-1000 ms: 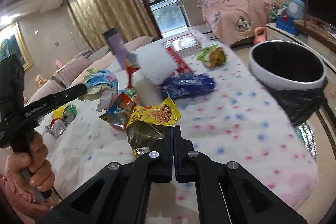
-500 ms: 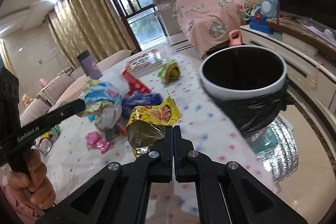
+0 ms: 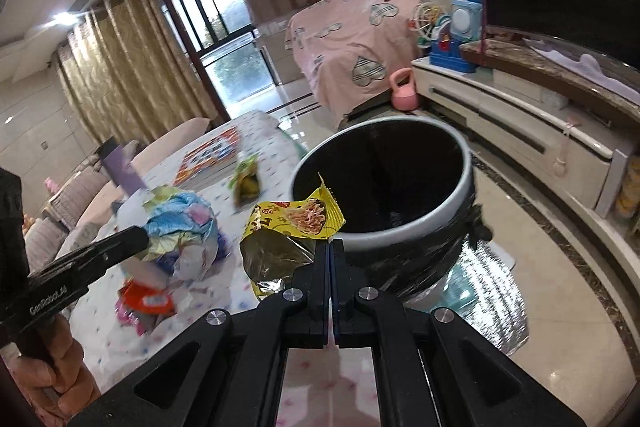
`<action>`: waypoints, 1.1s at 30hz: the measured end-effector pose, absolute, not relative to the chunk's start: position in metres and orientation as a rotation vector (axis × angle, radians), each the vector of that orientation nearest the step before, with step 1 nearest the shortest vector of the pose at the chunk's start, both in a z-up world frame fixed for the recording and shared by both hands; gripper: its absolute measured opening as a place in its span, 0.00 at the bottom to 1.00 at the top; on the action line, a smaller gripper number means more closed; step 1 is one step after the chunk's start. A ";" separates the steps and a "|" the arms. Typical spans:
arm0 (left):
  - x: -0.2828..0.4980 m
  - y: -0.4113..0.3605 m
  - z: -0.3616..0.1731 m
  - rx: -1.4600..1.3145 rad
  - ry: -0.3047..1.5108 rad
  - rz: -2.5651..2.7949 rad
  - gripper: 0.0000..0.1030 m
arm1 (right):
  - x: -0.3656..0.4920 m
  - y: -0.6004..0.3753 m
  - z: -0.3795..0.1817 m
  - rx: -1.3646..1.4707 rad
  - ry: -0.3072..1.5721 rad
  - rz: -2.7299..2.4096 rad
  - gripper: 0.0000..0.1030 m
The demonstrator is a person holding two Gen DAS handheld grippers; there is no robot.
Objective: Collect trash
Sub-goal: 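Carry the yellow wrappers over the trash bin and open both grippers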
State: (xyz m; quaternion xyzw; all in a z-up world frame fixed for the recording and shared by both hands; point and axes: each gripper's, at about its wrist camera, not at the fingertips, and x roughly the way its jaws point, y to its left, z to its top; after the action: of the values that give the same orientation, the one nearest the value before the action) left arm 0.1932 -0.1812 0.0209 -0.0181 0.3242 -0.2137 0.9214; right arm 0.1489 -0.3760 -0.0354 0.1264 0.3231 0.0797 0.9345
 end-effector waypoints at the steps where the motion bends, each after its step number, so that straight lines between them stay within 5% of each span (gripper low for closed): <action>1: 0.198 -0.187 0.021 -0.034 0.668 -0.444 0.09 | 0.151 -0.379 -0.035 0.256 0.660 0.157 0.00; 21: 0.275 -0.260 0.005 -0.003 0.721 -0.470 0.09 | 0.233 -0.418 -0.033 0.156 0.739 0.082 0.05; 25: 0.279 -0.263 -0.001 -0.004 0.751 -0.467 0.32 | 0.244 -0.423 -0.038 0.149 0.767 0.085 0.08; 27: 0.277 -0.259 -0.001 -0.014 0.748 -0.457 0.47 | 0.245 -0.426 -0.041 0.154 0.775 0.082 0.13; 29: 0.274 -0.255 0.001 -0.019 0.742 -0.452 0.48 | 0.247 -0.429 -0.043 0.165 0.779 0.084 0.39; 33: 0.263 -0.244 0.006 -0.030 0.732 -0.442 0.53 | 0.237 -0.433 -0.042 0.193 0.764 0.087 0.48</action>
State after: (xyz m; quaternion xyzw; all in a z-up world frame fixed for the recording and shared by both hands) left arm 0.2626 -0.2442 0.0059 -0.0145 0.3547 -0.2144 0.9100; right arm 0.2373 -0.4326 -0.0423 0.0942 0.3721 0.0423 0.9224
